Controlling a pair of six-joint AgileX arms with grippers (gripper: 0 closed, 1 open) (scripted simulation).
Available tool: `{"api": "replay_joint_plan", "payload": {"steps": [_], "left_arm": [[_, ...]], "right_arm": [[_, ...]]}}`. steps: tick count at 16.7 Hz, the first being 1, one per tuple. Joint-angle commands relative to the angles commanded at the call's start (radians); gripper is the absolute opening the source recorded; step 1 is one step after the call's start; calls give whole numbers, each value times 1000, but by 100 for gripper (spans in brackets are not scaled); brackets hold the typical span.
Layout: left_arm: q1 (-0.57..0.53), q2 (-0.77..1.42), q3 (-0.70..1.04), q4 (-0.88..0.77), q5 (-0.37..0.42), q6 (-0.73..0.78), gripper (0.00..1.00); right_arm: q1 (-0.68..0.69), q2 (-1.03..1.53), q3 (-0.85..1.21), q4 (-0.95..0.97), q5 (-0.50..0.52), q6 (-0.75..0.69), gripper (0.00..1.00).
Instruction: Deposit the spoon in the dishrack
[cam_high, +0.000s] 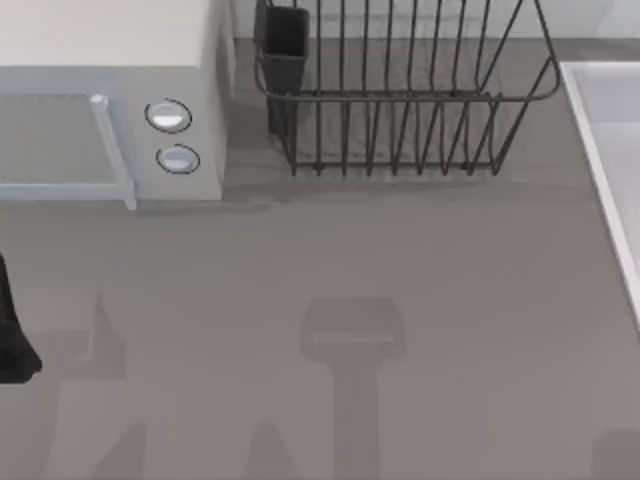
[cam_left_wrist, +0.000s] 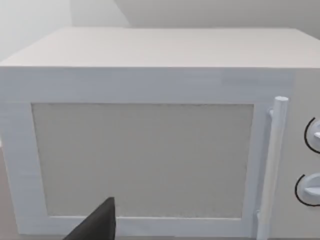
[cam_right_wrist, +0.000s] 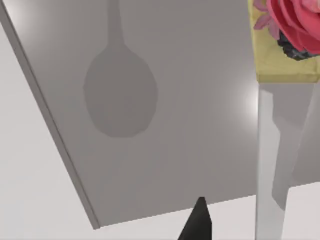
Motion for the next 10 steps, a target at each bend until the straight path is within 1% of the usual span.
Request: {"api": "replay_joint_plan", "payload": {"steps": [3, 10], "left_arm": [[0, 0, 0, 0, 0, 0, 100], [0, 0, 0, 0, 0, 0, 100]], "right_arm": [[5, -32, 83, -87, -1, 7, 0], [12, -33, 90, -85, 6, 18, 0]]}}
